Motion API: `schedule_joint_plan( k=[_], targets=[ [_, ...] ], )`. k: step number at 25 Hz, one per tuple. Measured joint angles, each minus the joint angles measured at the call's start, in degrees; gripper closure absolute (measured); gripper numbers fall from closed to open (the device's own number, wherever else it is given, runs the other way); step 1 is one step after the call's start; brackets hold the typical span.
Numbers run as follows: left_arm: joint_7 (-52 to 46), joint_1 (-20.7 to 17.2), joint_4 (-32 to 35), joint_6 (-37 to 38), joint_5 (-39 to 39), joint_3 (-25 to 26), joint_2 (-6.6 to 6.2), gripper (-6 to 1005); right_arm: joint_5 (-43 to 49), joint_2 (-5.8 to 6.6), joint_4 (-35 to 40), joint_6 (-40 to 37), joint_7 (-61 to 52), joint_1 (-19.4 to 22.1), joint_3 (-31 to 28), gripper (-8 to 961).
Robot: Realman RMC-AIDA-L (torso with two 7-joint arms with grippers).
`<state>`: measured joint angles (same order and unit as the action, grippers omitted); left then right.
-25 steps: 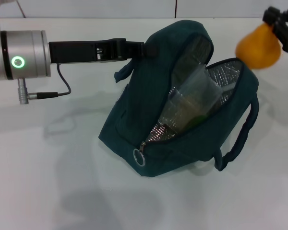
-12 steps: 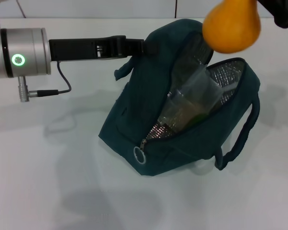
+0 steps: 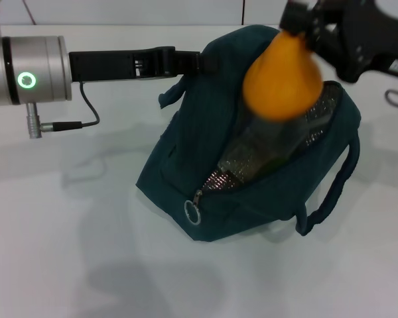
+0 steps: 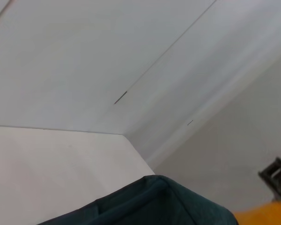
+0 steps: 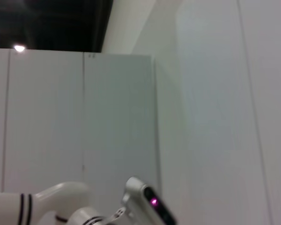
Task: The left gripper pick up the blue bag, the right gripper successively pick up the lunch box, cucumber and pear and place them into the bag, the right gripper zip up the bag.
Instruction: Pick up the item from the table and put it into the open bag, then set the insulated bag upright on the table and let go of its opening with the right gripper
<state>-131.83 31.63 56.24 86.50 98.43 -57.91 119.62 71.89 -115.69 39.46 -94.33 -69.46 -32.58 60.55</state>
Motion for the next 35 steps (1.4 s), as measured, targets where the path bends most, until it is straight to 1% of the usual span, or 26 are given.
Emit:
schedule_joint_plan(
  k=[6, 12, 17, 22, 23, 25, 27, 32, 33, 35],
  targets=[
    [0.11, 0.01, 0.00, -0.61, -0.24, -0.27, -0.08, 924, -0.02, -0.15, -2.22, 0.00, 0.04, -0.17, 3.60, 895],
    [0.49, -0.31, -0.13, -0.63, -0.26, -0.22, -0.05, 924, 0.18, 0.03, -2.51, -0.42, -0.12, 0.39, 5.36, 891],
    [0.78, -0.45, -0.16, -0.63, -0.28, -0.30, -0.03, 923, 0.11, 0.11, -2.67, -1.43, -0.47, 1.24, 5.56, 888],
    [1.52, -0.72, -0.38, -0.63, -0.33, -0.13, 0.00, 923, 0.00, 0.41, -2.23, -3.24, -0.45, 2.54, 4.55, 678],
    [1.59, -0.77, -0.56, -0.63, -0.33, -0.08, 0.00, 923, 0.00, 0.56, -2.00, -3.57, -0.45, 3.01, 4.05, 660],
    [1.87, -0.88, -0.86, -0.63, -0.40, -0.05, 0.01, 923, 0.03, 1.10, -1.67, -4.47, -0.46, 4.18, 2.26, 625],
    [2.13, -1.01, -0.98, -0.62, -0.46, -0.03, 0.01, 923, 0.15, 1.93, -1.81, -4.75, -0.50, 5.54, 0.37, 589],
    [2.82, -1.14, -1.75, -0.81, -0.63, 0.00, 0.07, 923, 0.35, 4.51, -4.71, -1.94, -0.40, 10.44, -3.52, 500],
    [2.87, -1.14, -1.92, -0.94, -0.64, -0.01, 0.08, 923, 0.35, 4.88, -5.44, -1.14, -0.35, 11.17, -3.84, 482],
    [2.91, -1.11, -2.29, -1.18, -0.64, -0.03, 0.09, 923, 0.65, 5.26, -6.63, 0.05, -0.20, 12.22, -3.97, 479]
  ],
)
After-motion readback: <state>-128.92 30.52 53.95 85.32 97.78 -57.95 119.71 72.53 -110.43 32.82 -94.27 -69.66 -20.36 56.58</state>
